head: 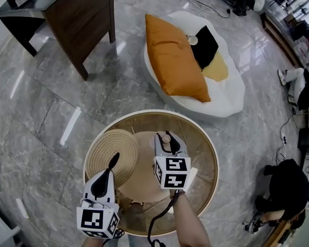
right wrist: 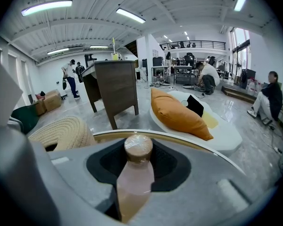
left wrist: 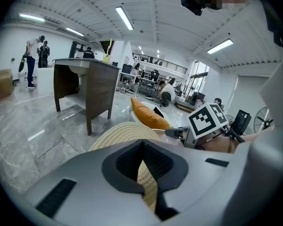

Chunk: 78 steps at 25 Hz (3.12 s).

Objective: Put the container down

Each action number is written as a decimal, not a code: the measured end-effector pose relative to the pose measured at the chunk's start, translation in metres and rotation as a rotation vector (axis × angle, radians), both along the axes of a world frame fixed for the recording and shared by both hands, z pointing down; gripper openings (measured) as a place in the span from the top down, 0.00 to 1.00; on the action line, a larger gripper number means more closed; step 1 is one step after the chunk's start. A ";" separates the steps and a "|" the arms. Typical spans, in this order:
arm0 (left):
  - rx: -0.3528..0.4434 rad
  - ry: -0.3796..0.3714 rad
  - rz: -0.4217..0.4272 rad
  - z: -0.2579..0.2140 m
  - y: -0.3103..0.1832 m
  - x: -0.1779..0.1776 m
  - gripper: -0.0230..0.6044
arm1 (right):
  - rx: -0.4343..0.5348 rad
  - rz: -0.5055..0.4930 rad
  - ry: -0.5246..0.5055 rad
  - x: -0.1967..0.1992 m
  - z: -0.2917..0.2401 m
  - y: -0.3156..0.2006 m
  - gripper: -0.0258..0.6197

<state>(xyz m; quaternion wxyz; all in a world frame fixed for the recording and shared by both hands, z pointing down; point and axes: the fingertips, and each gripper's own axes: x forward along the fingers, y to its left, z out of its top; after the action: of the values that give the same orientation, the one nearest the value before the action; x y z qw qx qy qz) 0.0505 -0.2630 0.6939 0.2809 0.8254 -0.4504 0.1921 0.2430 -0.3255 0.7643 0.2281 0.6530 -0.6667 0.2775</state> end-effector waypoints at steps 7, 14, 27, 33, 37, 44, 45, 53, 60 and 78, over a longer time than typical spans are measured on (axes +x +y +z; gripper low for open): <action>0.002 -0.002 -0.001 -0.003 0.003 0.000 0.97 | -0.003 -0.001 0.016 -0.002 0.002 0.005 0.75; 0.008 0.002 -0.001 -0.008 0.008 0.001 0.97 | 0.013 -0.020 0.057 -0.007 0.003 0.010 0.75; 0.012 -0.001 0.002 -0.012 0.023 -0.009 0.97 | 0.031 -0.013 0.051 -0.010 -0.007 0.018 0.73; 0.025 0.001 0.017 -0.020 0.033 -0.012 0.97 | 0.053 -0.009 0.046 -0.012 -0.025 0.033 0.73; 0.039 0.005 0.034 -0.033 0.037 -0.014 0.97 | 0.071 -0.003 0.052 -0.015 -0.044 0.045 0.73; 0.063 0.015 0.065 -0.054 0.047 -0.019 0.97 | 0.094 0.031 0.066 -0.016 -0.080 0.069 0.73; 0.066 0.017 0.070 -0.059 0.048 -0.019 0.97 | 0.097 0.041 0.066 -0.017 -0.087 0.073 0.73; 0.136 0.036 0.133 -0.122 0.049 -0.014 0.97 | 0.137 0.109 0.070 -0.015 -0.155 0.116 0.73; 0.190 0.038 0.188 -0.185 0.059 -0.016 0.97 | 0.183 0.185 0.025 -0.026 -0.229 0.150 0.75; 0.343 0.079 0.274 -0.348 0.078 -0.012 0.97 | 0.332 0.356 0.088 -0.007 -0.408 0.251 0.95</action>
<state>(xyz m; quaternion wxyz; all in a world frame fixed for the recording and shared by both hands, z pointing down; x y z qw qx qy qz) 0.0381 -0.1850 0.3463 0.1249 0.9215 -0.3488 0.1167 0.2360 -0.0747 0.3563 0.0939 0.8001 -0.5672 0.1714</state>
